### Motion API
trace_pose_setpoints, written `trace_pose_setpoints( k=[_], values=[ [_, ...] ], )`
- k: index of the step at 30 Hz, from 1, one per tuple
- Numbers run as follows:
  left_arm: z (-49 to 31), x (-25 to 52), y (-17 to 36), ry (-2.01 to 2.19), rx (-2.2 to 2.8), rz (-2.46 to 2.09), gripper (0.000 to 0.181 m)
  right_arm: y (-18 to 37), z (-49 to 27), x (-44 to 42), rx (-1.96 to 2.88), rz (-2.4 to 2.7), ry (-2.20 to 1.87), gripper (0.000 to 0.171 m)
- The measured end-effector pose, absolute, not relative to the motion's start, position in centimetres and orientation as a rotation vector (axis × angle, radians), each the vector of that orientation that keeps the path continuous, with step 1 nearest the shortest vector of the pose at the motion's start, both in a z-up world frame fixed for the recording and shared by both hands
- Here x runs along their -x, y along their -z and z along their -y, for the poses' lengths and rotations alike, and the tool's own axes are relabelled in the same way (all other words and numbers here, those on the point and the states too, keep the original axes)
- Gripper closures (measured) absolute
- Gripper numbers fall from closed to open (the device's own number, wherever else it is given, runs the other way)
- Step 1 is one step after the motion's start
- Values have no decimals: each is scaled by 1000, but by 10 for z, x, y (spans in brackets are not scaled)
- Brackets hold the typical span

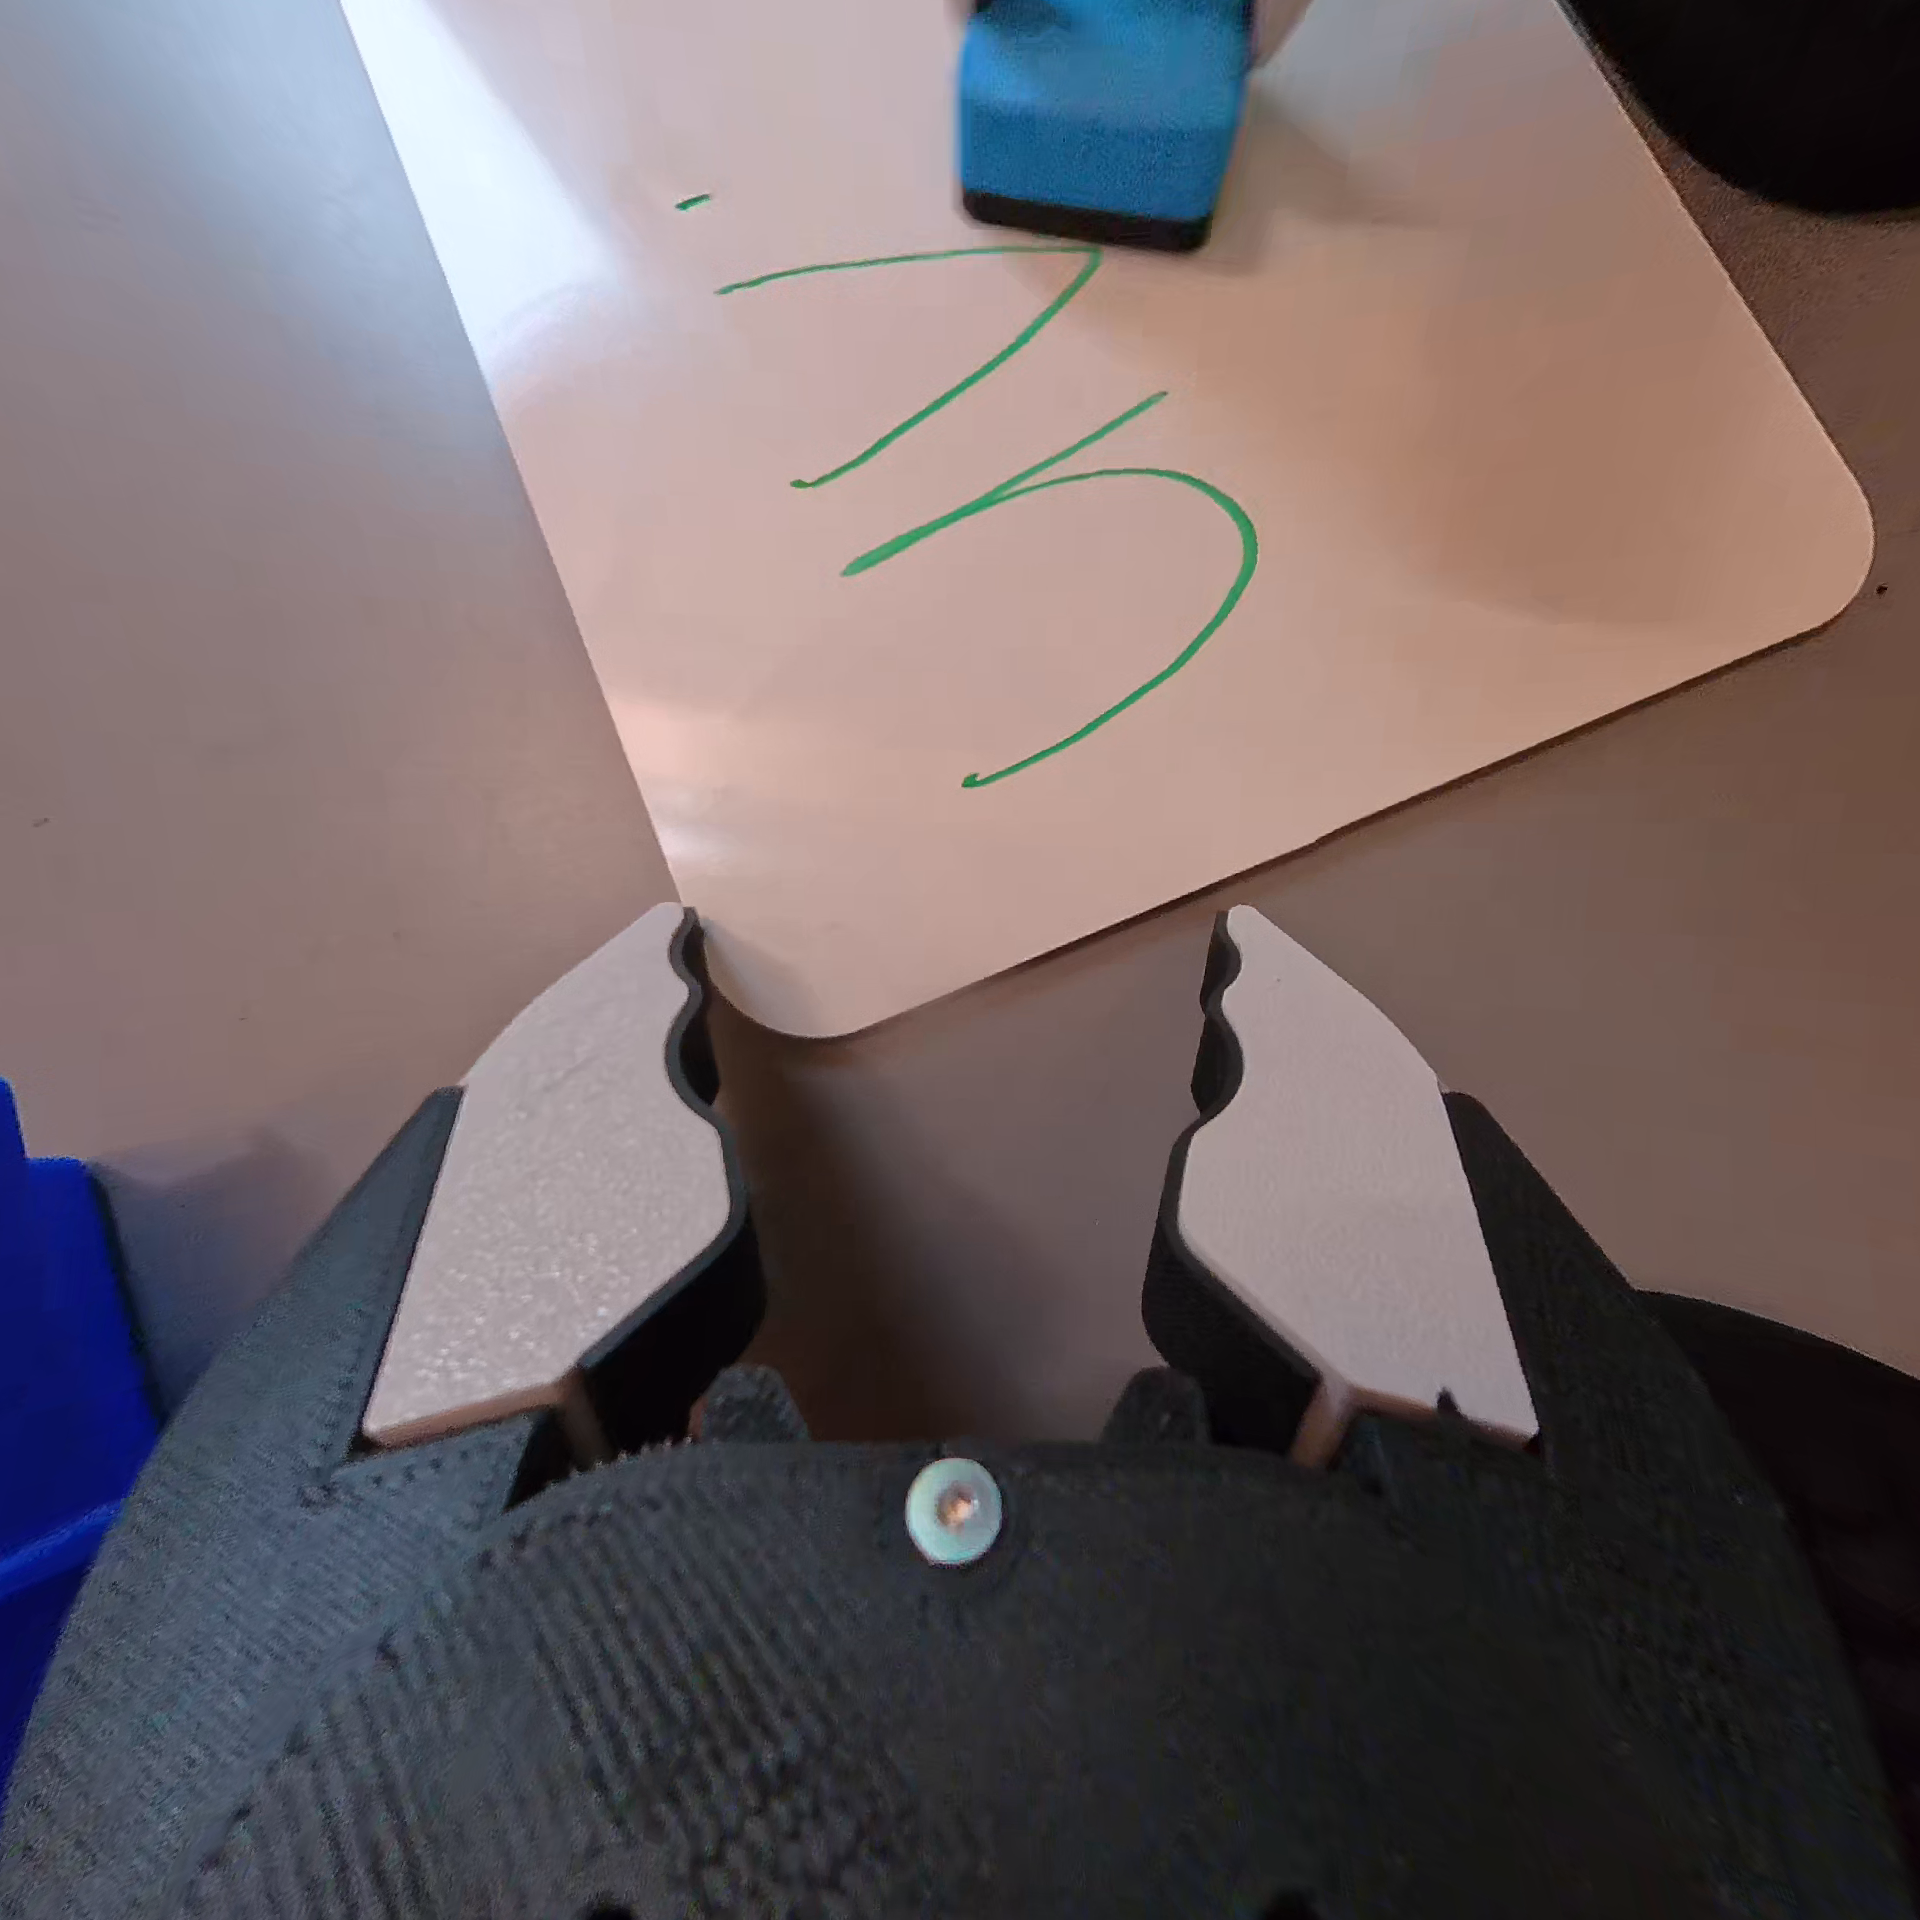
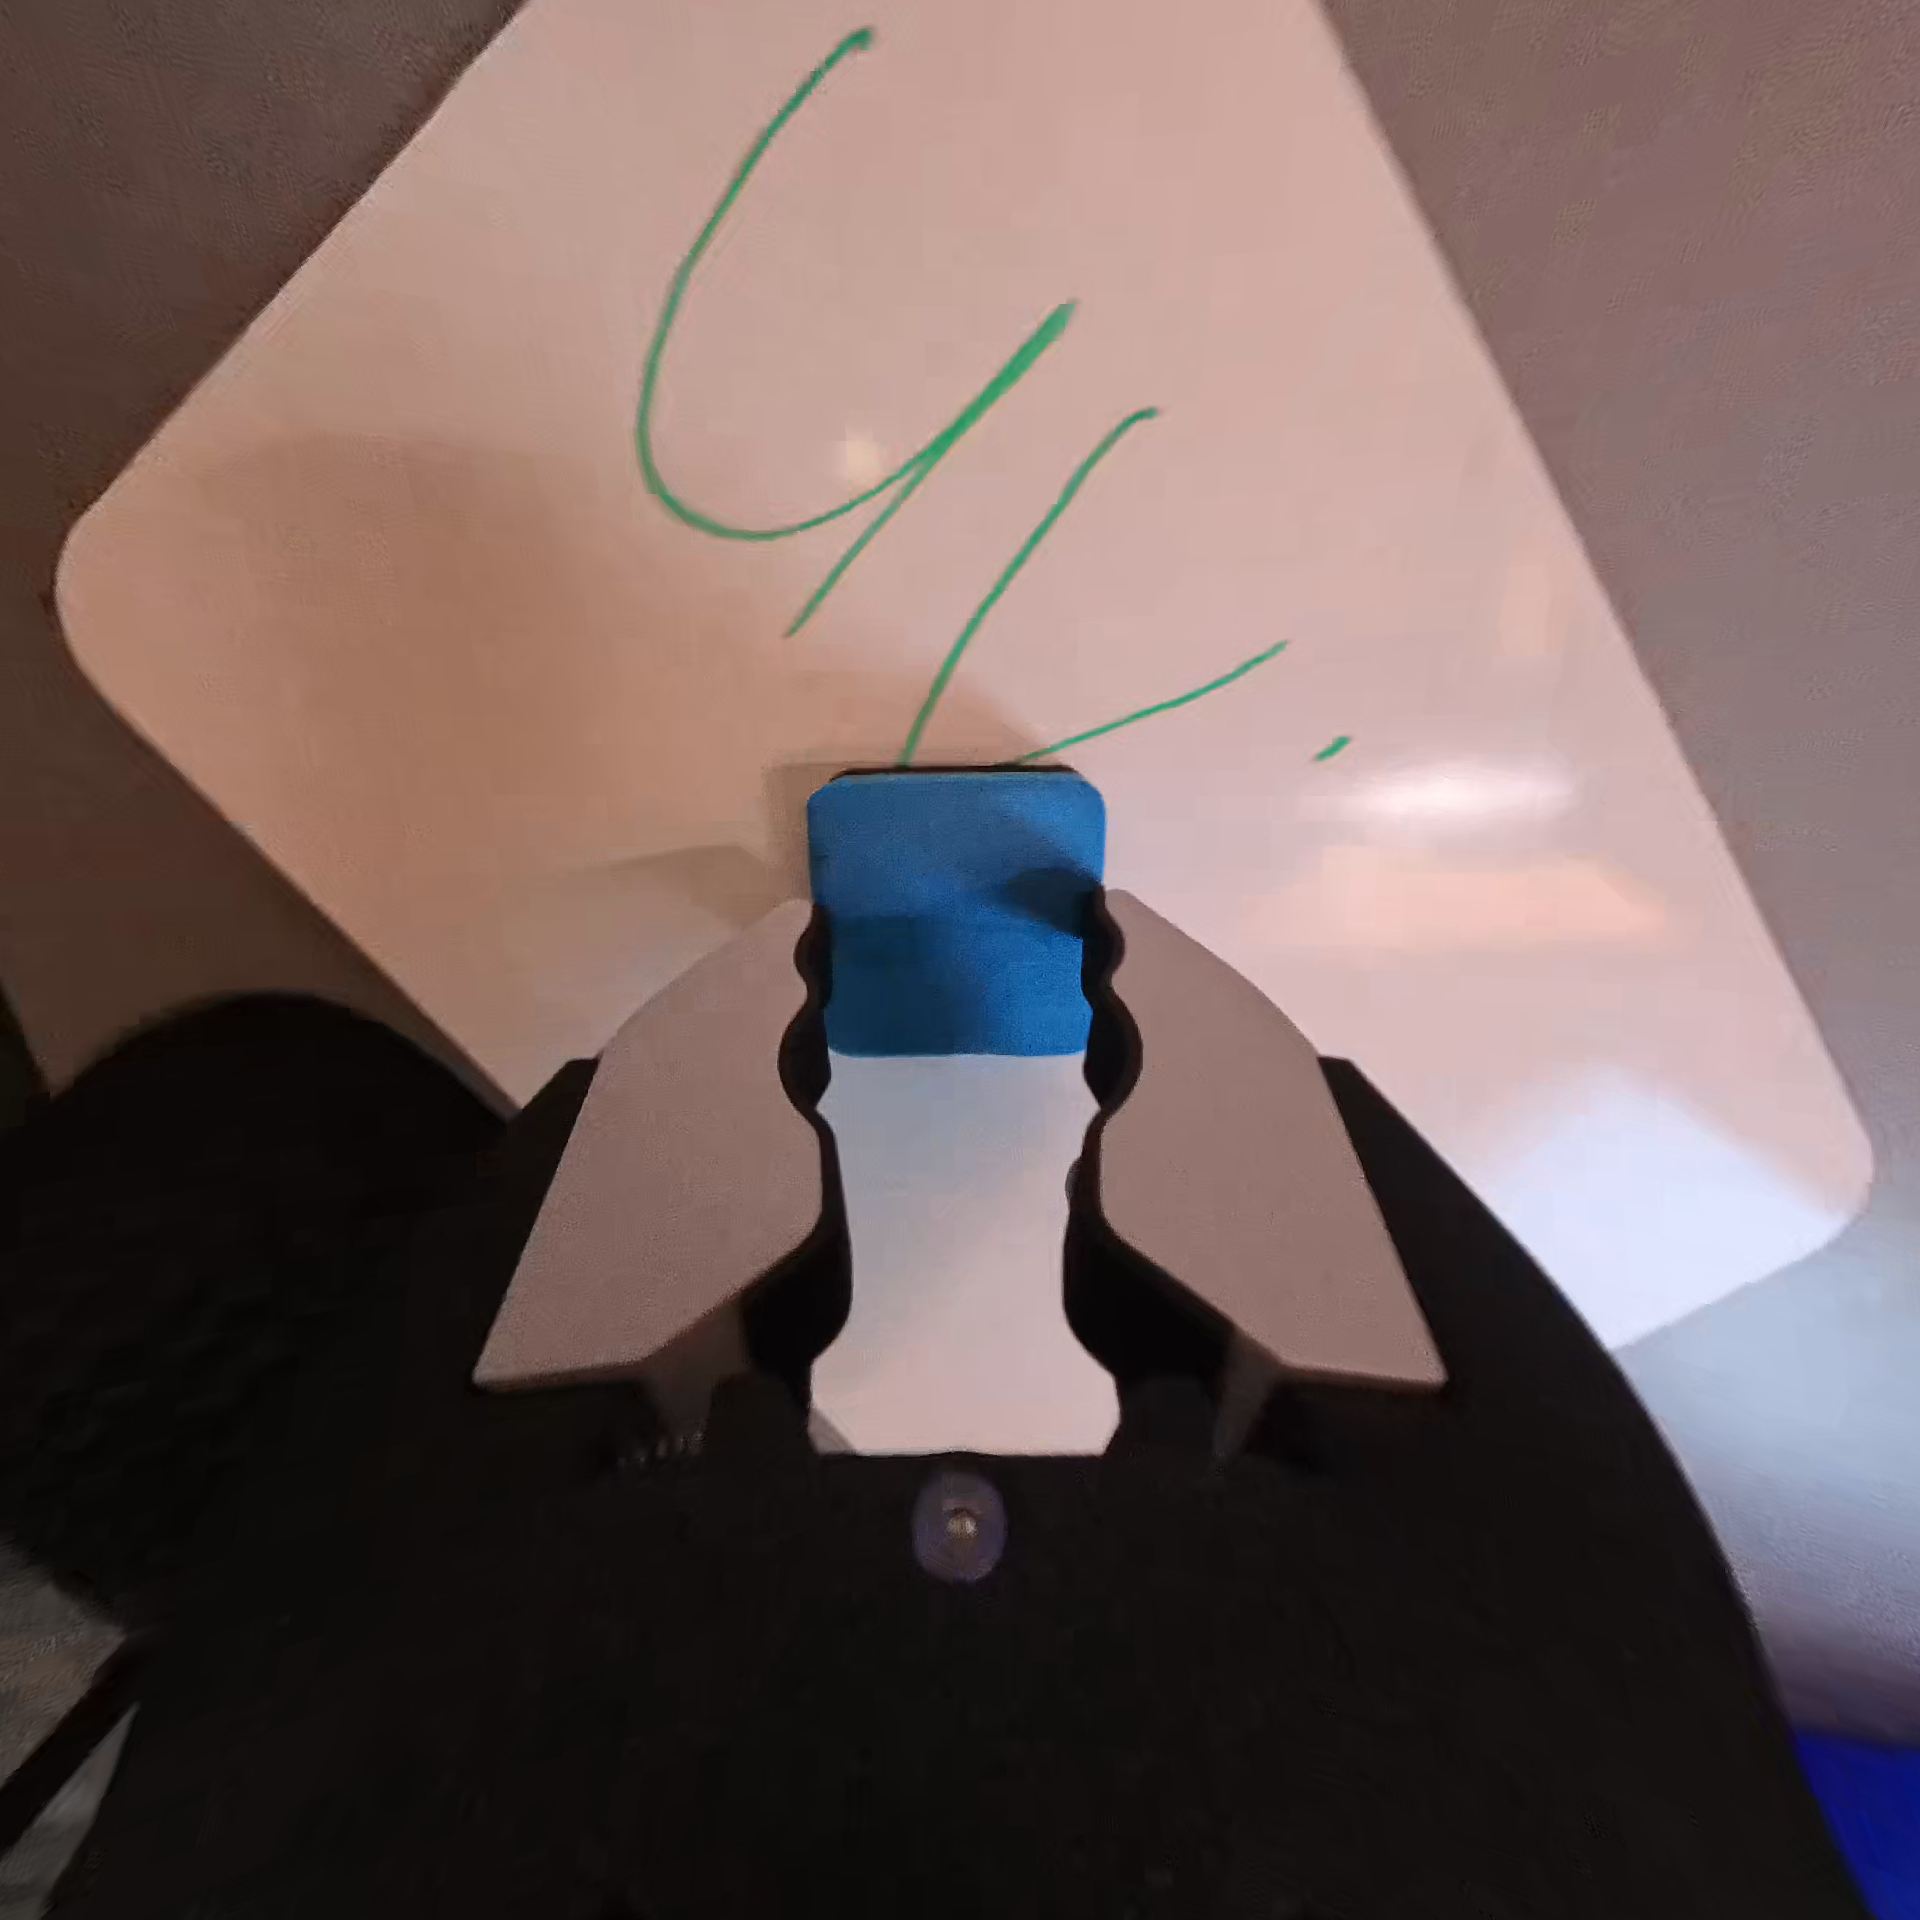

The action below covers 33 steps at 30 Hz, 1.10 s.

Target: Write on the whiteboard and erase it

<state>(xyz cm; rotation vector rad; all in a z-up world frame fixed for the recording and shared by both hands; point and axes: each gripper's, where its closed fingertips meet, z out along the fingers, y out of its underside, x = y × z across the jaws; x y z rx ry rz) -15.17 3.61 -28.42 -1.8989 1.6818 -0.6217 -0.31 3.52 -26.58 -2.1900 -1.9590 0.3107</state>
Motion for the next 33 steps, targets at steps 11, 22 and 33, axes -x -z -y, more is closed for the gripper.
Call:
trace_pose_setpoints(
  k=[11, 22, 33],
  values=[
    [-35, 150, 284, 630, 1890, -1683, 92, 266, -27, 45, 2107, 2042, -321, 124],
    [-32, 146, 284, 630, 1884, -1689, 93, 266, -6, 43, 2093, 2045, -330, 124],
    [-30, 143, 284, 634, 1880, -1685, 94, 266, 5, 67, 2021, 2145, -309, 124]
  ],
)
